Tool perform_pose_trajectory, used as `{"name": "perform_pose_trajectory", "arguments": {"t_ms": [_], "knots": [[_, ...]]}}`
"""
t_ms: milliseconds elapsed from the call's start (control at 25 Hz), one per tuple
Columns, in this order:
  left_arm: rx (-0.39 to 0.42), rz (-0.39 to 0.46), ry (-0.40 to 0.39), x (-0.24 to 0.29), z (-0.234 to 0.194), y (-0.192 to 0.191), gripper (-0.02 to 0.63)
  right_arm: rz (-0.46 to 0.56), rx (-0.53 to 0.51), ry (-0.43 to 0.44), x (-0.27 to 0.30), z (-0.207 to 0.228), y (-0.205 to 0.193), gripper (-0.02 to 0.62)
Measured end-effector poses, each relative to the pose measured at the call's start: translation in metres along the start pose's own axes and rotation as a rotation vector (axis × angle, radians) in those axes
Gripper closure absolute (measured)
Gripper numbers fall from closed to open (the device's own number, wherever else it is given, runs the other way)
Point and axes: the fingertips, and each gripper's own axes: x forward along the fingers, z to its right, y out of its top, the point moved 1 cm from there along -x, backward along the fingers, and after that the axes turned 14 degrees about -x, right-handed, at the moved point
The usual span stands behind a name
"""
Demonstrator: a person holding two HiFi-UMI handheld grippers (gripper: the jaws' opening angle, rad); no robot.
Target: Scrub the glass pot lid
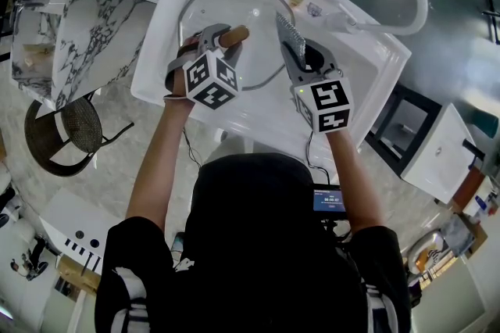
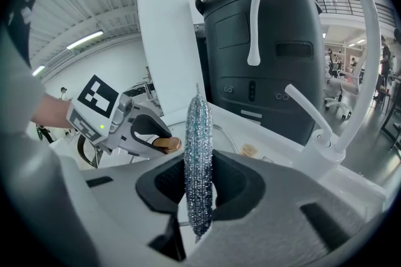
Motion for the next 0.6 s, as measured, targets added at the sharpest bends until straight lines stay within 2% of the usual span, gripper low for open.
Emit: {"name": "perform_pose_trajectory", "arguments": {"t_ms": [200, 400, 600], "knots": [[-0.012, 0.001, 0.003, 0.000, 0.000, 0.000, 0.434, -0.081, -0.083, 0.032, 0.006, -0.003, -0.008, 0.523], [-0.022, 0.003, 0.000, 0.001, -0.001, -0.001, 0.434, -0.169, -0.280, 0.006, 0.012, -0.005, -0.013, 0.523], [-0.030, 0.003, -0.001, 0.000, 0.000, 0.000, 0.434, -0.228, -0.438, 0.052, 0.015, -0.007, -0.015, 0.523]]}}
